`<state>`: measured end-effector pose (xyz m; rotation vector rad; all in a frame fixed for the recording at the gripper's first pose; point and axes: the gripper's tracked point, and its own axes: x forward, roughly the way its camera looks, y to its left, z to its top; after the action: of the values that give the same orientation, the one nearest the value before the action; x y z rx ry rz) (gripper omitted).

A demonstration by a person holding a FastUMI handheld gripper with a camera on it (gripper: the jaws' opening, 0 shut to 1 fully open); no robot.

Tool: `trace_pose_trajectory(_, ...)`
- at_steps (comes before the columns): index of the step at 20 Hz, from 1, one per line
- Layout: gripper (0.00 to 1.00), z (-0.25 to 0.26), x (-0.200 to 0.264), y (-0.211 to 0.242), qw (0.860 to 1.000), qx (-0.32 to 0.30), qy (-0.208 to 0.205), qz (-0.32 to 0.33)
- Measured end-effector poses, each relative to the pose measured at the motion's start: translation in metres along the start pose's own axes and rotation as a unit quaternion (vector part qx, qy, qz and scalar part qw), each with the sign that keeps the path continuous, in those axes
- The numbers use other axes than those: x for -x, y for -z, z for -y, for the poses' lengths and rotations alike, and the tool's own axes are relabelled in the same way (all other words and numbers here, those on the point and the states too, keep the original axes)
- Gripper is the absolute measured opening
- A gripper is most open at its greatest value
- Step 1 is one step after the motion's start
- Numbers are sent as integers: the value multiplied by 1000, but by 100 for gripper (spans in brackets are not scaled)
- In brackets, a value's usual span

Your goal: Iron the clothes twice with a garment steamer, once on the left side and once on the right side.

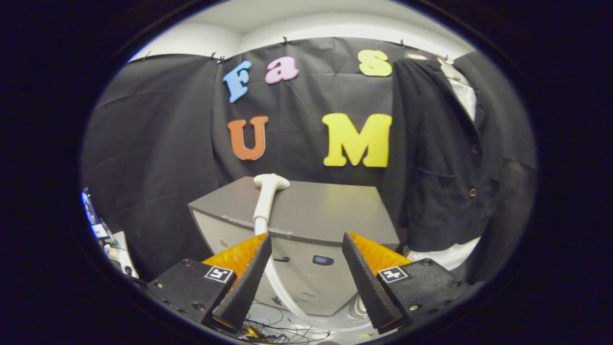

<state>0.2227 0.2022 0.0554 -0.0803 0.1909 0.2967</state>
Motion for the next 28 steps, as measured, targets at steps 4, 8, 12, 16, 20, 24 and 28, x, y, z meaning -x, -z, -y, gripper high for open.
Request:
trace_pose_trajectory(4, 93, -36, -67, -10, 999, 8, -39, -33)
trace_pose_trajectory(8, 91, -64, -124, -18, 997, 24, -57, -48)
trace_pose_trajectory(12, 88, -74, -169, -13, 994, 18, -63, -84)
trace_pose_trajectory(16, 73, -81, -196, -5, 992, 38, -59, -104)
trace_pose_trajectory(20, 60, -85, -205, -6, 992, 27, -54, -110)
trace_pose_trajectory(24, 41, -87, -206, -9, 992, 14, -58, -113)
trace_pose_trajectory(28, 37, -82, -200, -10, 990, -8, -72, -118)
